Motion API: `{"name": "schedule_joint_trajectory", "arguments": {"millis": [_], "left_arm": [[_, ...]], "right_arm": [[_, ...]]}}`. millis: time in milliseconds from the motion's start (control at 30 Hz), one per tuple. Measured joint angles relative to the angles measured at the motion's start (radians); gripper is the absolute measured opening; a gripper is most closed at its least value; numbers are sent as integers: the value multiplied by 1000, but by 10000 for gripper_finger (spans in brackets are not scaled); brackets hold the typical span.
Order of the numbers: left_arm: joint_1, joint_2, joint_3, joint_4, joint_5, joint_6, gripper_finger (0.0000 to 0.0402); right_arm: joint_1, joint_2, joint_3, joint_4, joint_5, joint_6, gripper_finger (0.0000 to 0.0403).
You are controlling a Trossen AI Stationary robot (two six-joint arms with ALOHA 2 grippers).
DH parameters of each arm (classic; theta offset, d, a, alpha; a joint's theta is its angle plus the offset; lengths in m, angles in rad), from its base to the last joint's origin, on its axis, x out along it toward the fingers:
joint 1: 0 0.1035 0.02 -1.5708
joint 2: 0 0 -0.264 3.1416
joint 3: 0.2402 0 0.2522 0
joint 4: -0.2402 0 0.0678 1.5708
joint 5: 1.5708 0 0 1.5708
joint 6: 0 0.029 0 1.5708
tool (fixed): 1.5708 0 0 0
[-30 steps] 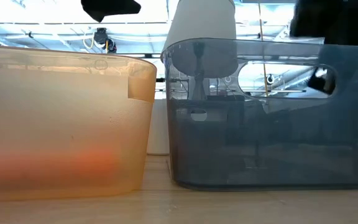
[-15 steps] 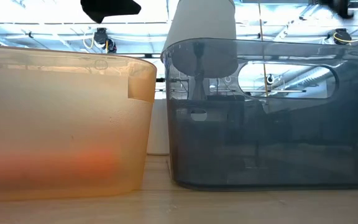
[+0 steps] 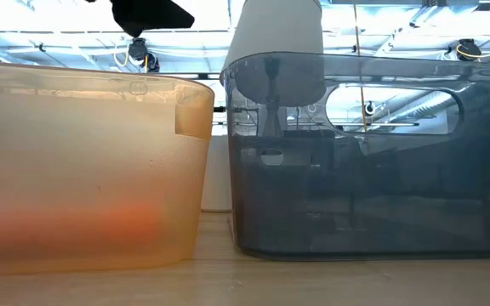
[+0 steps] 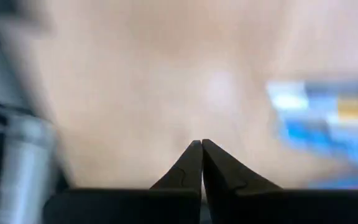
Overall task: Pick & Place Markers
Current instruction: Put the bottom blue large highlighter pen into the transparent orange bin
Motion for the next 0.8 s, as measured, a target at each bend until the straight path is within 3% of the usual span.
{"name": "schedule_joint_trajectory", "arguments": {"millis": [400, 533, 800], "left_arm": [[3, 0, 0, 4, 0, 13, 309], [3, 0, 0, 5, -1, 13, 306], [3, 0, 0, 4, -1, 10, 319]], "right_arm": [[-148, 5, -524, 1, -218, 260, 0], [-216, 4, -603, 30, -249, 306, 0], [-345, 1, -644, 176, -162, 266, 0]]}}
